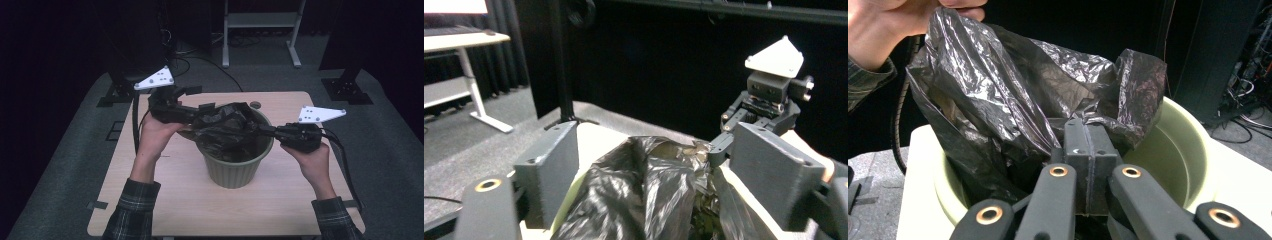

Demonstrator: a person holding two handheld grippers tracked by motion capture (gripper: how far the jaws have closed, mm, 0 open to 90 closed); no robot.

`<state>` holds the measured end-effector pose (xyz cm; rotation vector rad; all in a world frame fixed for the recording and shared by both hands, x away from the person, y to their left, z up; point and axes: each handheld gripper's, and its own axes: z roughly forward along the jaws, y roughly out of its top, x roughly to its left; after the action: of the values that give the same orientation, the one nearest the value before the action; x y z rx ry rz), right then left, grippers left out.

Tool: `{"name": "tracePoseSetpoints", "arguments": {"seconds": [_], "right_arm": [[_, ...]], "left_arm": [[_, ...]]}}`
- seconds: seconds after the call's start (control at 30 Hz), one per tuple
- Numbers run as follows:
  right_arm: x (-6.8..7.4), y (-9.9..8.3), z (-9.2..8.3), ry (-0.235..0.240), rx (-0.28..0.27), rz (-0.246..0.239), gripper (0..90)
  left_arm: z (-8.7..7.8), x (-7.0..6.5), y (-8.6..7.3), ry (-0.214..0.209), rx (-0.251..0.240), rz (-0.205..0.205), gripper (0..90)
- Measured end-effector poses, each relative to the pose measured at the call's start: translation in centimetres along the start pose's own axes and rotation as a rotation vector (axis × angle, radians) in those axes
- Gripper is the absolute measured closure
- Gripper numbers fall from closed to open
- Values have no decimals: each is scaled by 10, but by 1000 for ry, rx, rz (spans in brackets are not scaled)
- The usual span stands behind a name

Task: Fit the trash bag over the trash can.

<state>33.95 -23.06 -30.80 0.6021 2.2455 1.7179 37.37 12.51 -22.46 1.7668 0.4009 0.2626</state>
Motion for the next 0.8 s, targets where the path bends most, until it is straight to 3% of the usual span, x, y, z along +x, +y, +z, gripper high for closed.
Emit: {"name": "tracePoseSetpoints", "arguments": {"seconds": [0.2,0.37,0.53,0.6,0.67,0.8], "right_arm": [[2,1,2,7,-6,-6,900],[3,4,-1,14,-17,-13,900],[4,7,-2,19,-26,-17,900],[5,7,-2,22,-31,-20,900],[5,7,-1,26,-33,-20,900],[5,6,-2,23,-28,-21,900]], "left_arm": [[36,-5,-4,-44,141,22,265],[54,-6,-14,-93,194,5,303],[68,-8,-19,-100,251,14,358],[72,-8,-21,-100,286,24,445],[74,-8,-23,-102,307,33,590],[67,-6,-26,-117,296,25,857]]}}
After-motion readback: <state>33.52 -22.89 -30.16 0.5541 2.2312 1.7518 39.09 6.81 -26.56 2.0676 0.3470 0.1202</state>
